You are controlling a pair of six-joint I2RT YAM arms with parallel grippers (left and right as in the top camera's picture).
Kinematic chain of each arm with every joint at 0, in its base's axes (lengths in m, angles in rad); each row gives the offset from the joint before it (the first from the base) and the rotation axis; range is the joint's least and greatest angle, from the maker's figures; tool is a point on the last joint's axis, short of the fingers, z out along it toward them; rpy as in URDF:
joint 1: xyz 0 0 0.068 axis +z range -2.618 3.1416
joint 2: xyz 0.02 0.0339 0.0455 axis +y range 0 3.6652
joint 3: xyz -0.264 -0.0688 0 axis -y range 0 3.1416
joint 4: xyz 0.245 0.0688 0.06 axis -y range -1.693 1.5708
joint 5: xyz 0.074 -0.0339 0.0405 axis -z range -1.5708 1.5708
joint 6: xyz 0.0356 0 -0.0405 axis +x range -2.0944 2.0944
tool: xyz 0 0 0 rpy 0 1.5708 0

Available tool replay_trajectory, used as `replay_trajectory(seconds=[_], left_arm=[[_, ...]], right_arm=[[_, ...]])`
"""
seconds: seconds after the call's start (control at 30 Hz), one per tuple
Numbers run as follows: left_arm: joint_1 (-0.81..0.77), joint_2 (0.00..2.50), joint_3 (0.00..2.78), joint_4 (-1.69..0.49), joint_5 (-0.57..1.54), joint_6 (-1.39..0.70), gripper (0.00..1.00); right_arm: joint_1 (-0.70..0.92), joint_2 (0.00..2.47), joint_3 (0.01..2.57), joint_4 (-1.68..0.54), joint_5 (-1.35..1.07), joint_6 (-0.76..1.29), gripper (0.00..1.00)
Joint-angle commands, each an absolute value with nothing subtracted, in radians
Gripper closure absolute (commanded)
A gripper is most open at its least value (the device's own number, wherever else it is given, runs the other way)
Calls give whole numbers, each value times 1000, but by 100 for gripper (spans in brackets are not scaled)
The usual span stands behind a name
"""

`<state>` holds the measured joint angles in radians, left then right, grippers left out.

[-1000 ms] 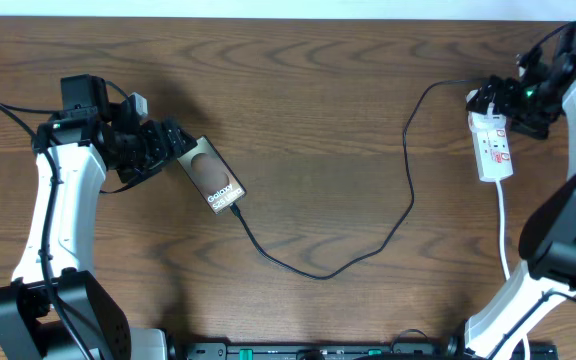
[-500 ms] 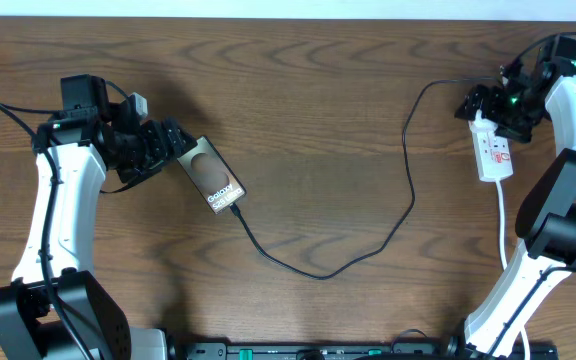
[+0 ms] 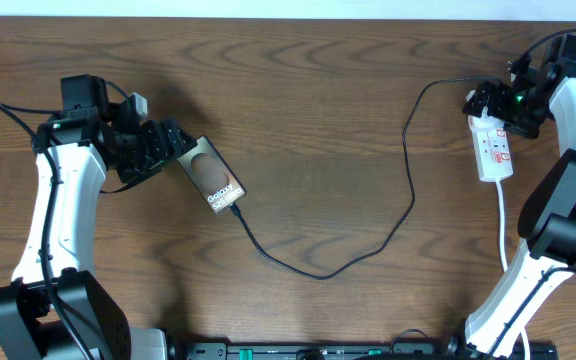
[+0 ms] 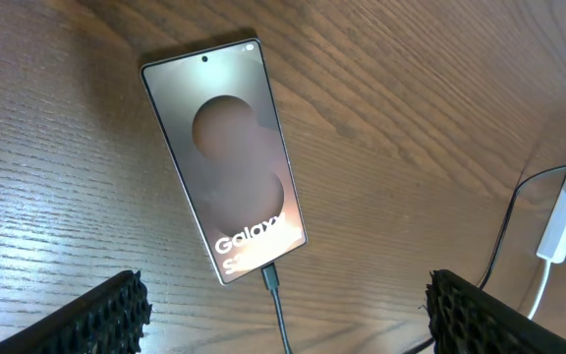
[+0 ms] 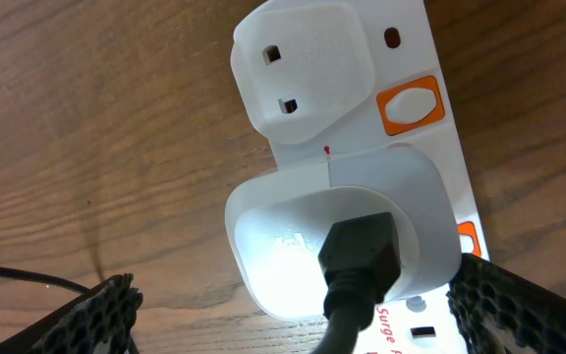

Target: Plug charger to phone and switch on socket

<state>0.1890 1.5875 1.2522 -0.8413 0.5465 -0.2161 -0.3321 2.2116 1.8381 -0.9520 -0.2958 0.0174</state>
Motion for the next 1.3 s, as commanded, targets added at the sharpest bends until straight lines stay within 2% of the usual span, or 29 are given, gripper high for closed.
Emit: replay_trajectory(seconds=[0.0,0.77,1.0,1.27], left_arm=[[194,1579,1252,-844,537,-210,15],[194,1579,1252,-844,537,-210,15],[194,1579,1252,-844,537,-210,15],[194,1579,1252,-844,537,-210,14]], right_arm=[[-337,2223,1855,-954,-319,2,1],[-337,2300,1885,-1007,-328,30,1],[-337,2300,2077,-1176,-315,31,1],[-336,2300,2414,-1479,-166,56,1]])
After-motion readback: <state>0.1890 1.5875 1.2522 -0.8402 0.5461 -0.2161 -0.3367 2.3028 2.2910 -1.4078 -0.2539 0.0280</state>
